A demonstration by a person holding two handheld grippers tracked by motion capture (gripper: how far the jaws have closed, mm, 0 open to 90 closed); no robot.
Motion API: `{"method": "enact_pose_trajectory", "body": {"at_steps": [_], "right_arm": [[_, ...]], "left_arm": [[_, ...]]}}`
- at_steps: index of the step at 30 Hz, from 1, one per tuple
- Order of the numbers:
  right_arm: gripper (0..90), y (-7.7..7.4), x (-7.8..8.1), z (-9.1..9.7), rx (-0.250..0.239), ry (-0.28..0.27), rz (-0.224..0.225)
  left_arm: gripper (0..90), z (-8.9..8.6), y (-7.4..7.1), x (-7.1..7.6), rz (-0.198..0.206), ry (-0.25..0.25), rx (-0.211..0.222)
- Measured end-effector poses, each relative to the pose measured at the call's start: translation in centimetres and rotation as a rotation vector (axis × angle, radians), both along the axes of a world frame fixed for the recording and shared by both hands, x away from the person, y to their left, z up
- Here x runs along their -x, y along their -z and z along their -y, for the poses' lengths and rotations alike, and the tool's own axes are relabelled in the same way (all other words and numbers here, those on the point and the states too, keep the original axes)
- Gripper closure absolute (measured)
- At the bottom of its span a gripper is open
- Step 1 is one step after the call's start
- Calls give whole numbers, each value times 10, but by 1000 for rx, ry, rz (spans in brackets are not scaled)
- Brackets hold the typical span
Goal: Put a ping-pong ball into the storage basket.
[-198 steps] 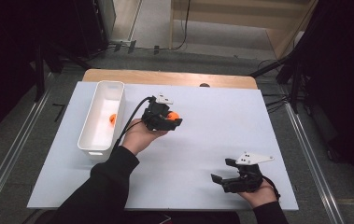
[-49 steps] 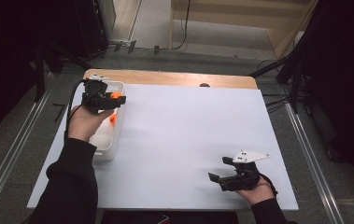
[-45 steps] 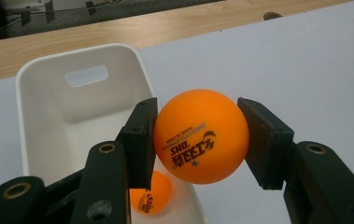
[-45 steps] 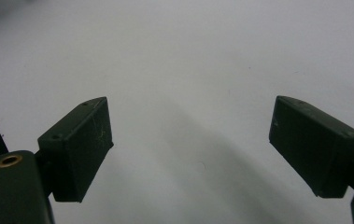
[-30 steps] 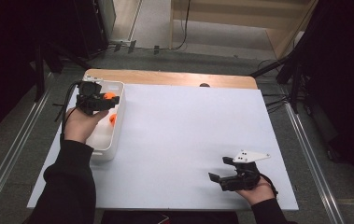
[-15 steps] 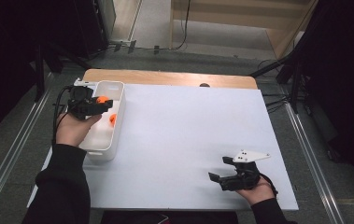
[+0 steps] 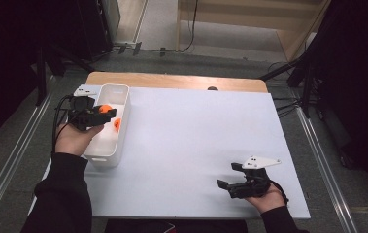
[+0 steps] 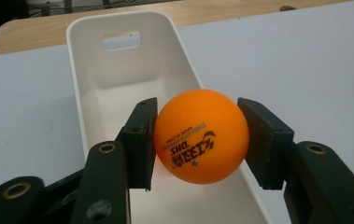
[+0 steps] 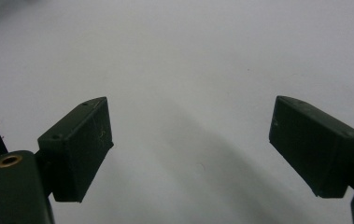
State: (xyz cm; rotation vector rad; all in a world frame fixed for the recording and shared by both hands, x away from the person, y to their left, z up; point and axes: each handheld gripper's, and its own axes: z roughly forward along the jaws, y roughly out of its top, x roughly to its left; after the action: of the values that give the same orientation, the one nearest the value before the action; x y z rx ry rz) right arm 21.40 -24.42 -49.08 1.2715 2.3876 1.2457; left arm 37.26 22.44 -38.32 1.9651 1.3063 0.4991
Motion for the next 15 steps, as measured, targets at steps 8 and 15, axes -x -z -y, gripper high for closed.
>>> {"method": "enact_pose_trajectory", "body": {"at_steps": [8,15], "right_arm": [[119,0,0,0,0,0,1],[119,0,0,0,1,-2,-1]], "left_arm": [[505,-1,7,4,-18,-10,-7],[505,0,13,3,-23,-19,-8]]}}
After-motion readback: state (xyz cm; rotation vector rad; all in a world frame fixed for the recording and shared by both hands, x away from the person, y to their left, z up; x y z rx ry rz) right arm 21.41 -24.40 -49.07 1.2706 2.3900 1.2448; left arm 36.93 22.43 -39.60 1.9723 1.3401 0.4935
